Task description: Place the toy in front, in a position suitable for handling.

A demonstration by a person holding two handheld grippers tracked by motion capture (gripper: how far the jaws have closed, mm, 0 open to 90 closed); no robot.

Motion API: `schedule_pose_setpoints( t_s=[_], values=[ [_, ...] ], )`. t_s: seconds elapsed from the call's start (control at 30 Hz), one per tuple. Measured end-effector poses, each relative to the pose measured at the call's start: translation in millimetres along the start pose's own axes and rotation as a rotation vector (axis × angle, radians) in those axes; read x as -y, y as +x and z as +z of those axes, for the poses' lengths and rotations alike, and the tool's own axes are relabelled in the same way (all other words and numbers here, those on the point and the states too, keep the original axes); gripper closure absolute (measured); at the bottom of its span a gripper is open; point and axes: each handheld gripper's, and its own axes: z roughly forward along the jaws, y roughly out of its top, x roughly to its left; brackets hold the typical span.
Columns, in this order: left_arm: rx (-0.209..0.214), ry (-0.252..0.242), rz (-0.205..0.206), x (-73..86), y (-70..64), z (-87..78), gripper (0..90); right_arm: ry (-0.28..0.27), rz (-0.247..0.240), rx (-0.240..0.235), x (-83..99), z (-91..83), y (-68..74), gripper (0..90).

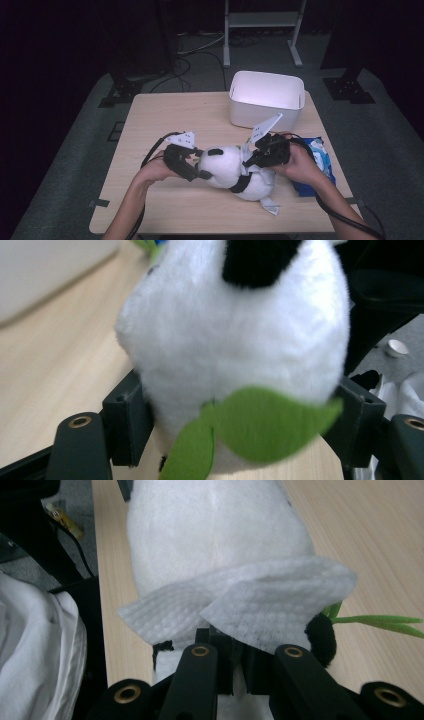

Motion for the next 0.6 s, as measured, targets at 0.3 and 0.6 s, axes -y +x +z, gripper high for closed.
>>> schedule_pose_setpoints(
  t_s=[0.3, 0.6],
  values=[
    [-0.049, -0.001, 0.067, -26.6, -10.5, -28.8, 24.9, -0.048, -0.005, -0.037, -4.5, 4.5, 0.9, 84.0],
    [-0.067, 0.026, 0.087, -37.8, -13.8, -28.4, 24.7, -0.034, -0.010, -0.010, -4.4, -4.3, 0.1, 83.9]
  ],
)
